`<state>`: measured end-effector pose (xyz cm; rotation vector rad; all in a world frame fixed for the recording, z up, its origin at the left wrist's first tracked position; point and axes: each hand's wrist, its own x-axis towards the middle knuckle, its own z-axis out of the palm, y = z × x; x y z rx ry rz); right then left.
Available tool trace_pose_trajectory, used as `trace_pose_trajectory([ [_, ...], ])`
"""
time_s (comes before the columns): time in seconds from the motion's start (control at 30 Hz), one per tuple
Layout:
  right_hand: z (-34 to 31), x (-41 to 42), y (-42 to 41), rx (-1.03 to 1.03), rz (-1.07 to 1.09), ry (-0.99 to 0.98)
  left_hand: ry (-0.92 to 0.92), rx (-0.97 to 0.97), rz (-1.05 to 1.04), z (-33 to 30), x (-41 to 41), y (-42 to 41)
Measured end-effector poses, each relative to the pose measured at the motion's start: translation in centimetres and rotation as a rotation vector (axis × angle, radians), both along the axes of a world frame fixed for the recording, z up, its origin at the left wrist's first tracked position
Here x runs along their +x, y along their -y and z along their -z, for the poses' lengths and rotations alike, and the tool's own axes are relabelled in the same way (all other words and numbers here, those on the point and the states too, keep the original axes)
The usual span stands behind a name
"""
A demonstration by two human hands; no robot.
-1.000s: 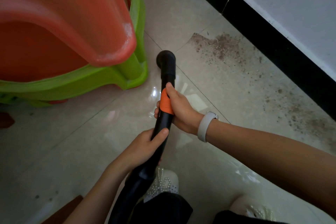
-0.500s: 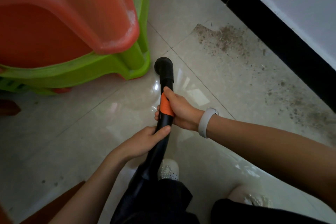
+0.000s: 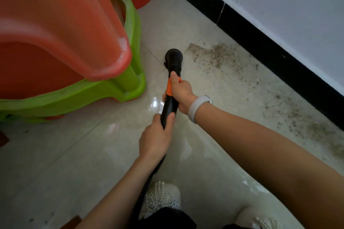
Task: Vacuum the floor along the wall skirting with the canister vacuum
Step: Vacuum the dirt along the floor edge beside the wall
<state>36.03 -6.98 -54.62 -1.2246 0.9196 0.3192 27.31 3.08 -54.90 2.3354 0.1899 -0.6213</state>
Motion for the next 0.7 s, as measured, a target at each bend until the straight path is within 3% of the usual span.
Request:
trace_pose_trajectory([
  [0.17, 0.1, 1.6, 0.9, -0.035, 0.026, -0.034, 0.026, 0.089, 0.103, 0.4, 1.5, 0.2],
  [0.4, 0.5, 0.3, 0.5, 0.265, 0.06, 0.026, 0.008, -0.175, 0.029, 1.5, 3.1, -0.6],
  [0.57, -0.1, 1.9, 0.1, 0.193, 0.084, 0.031, 0.027, -0.218, 0.007, 1.4, 4.8, -0.3],
  [0.7, -0.8, 3.0, 0.8, 0.131, 0.131, 0.021, 0.034, -0.014, 0.001, 1.6, 4.9, 1.1],
])
